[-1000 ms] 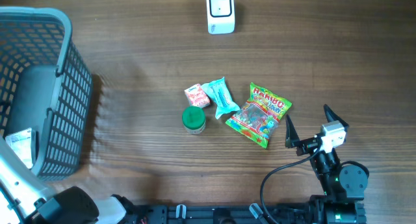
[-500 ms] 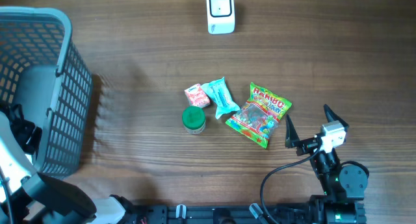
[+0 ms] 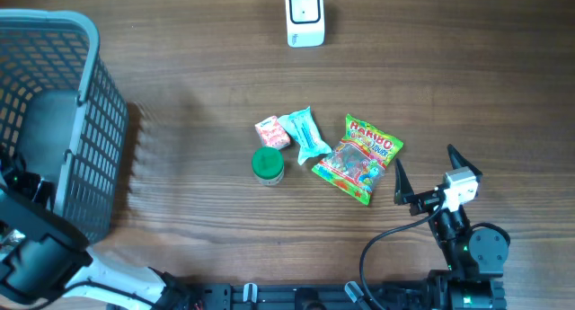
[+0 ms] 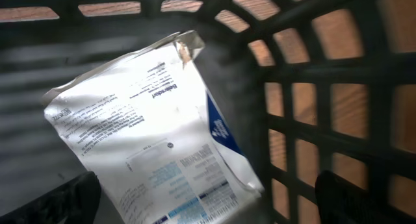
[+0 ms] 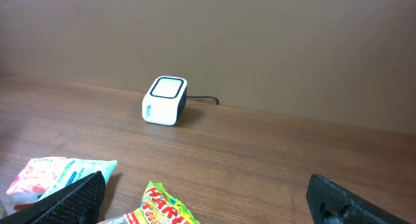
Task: Scan the item barcode
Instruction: 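Reach left gripper into basket and grasp white packet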
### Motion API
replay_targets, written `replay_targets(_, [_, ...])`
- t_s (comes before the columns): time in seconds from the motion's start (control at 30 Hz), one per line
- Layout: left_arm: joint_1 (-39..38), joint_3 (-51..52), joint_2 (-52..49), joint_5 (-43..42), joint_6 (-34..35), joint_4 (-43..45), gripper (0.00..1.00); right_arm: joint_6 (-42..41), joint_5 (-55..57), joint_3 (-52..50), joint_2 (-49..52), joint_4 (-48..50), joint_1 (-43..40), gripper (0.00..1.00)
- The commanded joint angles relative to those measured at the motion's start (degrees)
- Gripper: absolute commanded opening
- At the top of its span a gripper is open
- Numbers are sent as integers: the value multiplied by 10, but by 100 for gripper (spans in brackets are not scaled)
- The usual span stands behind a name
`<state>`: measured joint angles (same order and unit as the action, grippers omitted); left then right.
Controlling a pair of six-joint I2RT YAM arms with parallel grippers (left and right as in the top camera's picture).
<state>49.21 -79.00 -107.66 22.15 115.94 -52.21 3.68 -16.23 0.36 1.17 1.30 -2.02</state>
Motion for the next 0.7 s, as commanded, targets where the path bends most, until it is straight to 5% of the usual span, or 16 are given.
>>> replay_targets(0.0, [6, 7, -48, -38, 16, 2, 100, -8, 3, -1, -4, 1, 2, 100])
replay_targets(0.23, [6, 7, -66, -70, 45, -11, 100, -8, 3, -1, -4, 1, 2, 100])
replay_targets(0.33, [6, 7, -66, -101, 7, -12, 100, -8, 3, -1, -4, 1, 2, 100])
replay_targets(0.5, [6, 7, -66, -164, -67, -12, 35, -8, 3, -1, -4, 1, 2, 100])
replay_targets(0.67, [6, 6, -58, -230, -93, -11, 18, -8, 3, -1, -4, 1, 2, 100])
